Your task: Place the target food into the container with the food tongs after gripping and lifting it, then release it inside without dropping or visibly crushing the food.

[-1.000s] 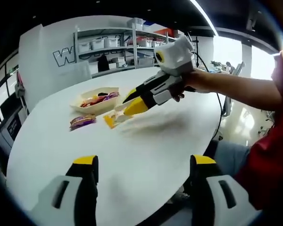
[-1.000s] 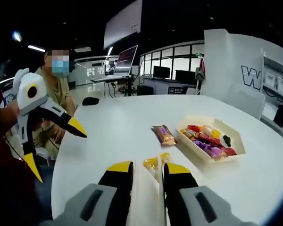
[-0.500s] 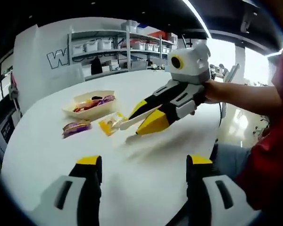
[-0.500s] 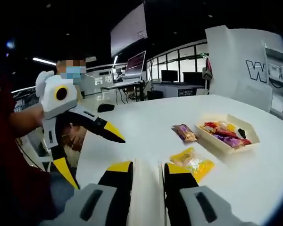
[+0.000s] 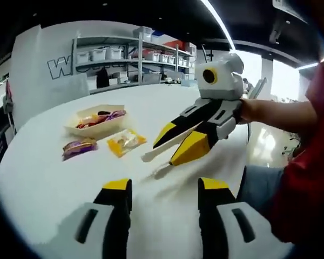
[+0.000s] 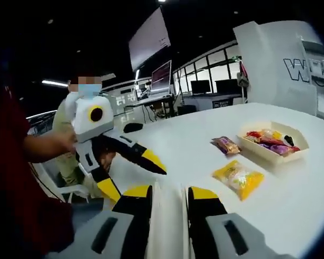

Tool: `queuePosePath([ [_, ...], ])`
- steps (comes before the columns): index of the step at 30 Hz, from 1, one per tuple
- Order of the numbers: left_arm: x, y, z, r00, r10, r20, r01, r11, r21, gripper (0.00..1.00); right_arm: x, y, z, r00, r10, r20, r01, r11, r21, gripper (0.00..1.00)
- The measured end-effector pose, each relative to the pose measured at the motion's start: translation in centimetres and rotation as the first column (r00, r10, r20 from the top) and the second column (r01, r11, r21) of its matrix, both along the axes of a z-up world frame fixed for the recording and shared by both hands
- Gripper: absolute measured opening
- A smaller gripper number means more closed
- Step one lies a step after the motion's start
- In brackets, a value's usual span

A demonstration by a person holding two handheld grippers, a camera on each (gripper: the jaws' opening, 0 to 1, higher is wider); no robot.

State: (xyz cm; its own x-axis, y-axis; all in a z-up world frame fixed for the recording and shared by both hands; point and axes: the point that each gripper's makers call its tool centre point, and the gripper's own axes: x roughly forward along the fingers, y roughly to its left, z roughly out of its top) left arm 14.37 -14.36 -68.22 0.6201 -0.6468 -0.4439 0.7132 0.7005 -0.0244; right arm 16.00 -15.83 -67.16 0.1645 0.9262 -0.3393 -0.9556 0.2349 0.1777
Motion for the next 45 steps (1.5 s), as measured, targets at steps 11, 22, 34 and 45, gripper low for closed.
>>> queuePosePath([
  [11, 0.0, -1.0, -0.3, 0.99, -0.141, 0.008, 0.14, 0.987, 0.079, 0.25, -1.4, 0.4, 0.2, 0.997, 0.072, 0.015, -0.072, 0.997, 0.001, 0.22],
  [22, -0.8, -2.0, -1.2, 0.962, -0.273, -0.026, 0.273, 0.942, 0.196, 0.09, -2.5, 1.0, 0.1, 0.988, 0.134, 0.082, -0.129, 0.99, -0.062, 0.22],
  [34, -1.5, -2.2, -2.3, 0.924, -0.381, 0.002, 0.368, 0.895, 0.253, 0.04, -2.6, 0.8, -0.8, 0.982, 0.159, 0.1, -0.147, 0.983, -0.113, 0.25],
  [45, -2.0, -2.2, -2.1, 0.903, -0.43, 0.017, 0.413, 0.877, 0.246, 0.02, -2.5, 0.8, -0.5, 0.981, 0.169, 0.094, -0.165, 0.985, -0.053, 0.27],
])
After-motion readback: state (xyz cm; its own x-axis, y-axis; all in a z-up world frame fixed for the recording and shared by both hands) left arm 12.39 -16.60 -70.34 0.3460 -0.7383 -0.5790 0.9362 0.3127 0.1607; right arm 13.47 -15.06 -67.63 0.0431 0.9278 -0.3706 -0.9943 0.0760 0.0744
